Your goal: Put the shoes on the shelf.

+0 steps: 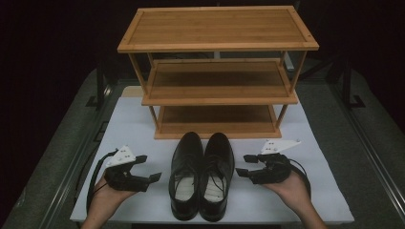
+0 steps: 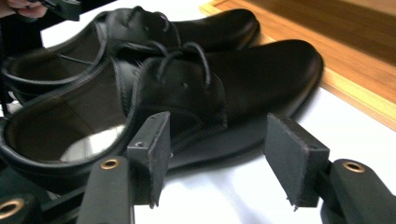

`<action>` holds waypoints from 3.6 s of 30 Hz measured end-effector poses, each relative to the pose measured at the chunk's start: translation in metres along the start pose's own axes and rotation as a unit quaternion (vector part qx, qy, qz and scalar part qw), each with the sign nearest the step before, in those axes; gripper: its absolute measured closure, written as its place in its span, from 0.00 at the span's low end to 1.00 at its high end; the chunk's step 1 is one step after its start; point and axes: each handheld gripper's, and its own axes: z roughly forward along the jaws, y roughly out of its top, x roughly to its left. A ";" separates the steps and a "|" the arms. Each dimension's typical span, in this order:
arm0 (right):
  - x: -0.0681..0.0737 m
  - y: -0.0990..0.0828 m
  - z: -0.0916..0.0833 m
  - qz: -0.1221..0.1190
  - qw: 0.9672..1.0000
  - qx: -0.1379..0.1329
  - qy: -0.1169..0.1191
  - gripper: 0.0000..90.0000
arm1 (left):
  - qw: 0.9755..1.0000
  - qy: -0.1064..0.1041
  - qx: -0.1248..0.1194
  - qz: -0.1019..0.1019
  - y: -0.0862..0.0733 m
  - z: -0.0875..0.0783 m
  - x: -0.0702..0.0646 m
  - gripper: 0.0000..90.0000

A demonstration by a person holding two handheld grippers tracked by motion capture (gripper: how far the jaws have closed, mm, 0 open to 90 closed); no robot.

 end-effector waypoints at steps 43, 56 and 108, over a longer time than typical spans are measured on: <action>0.024 0.020 0.049 -0.023 0.998 0.027 0.042 0.59 | 0.996 -0.079 0.014 0.044 0.022 0.048 -0.024 0.64; 0.031 0.015 0.049 -0.046 0.998 0.020 0.042 0.96 | 0.996 -0.047 0.012 0.077 0.022 0.044 -0.037 0.96; -0.059 0.047 0.011 0.012 0.996 -0.060 -0.071 0.97 | 0.996 0.044 -0.059 0.045 0.084 0.068 0.006 0.97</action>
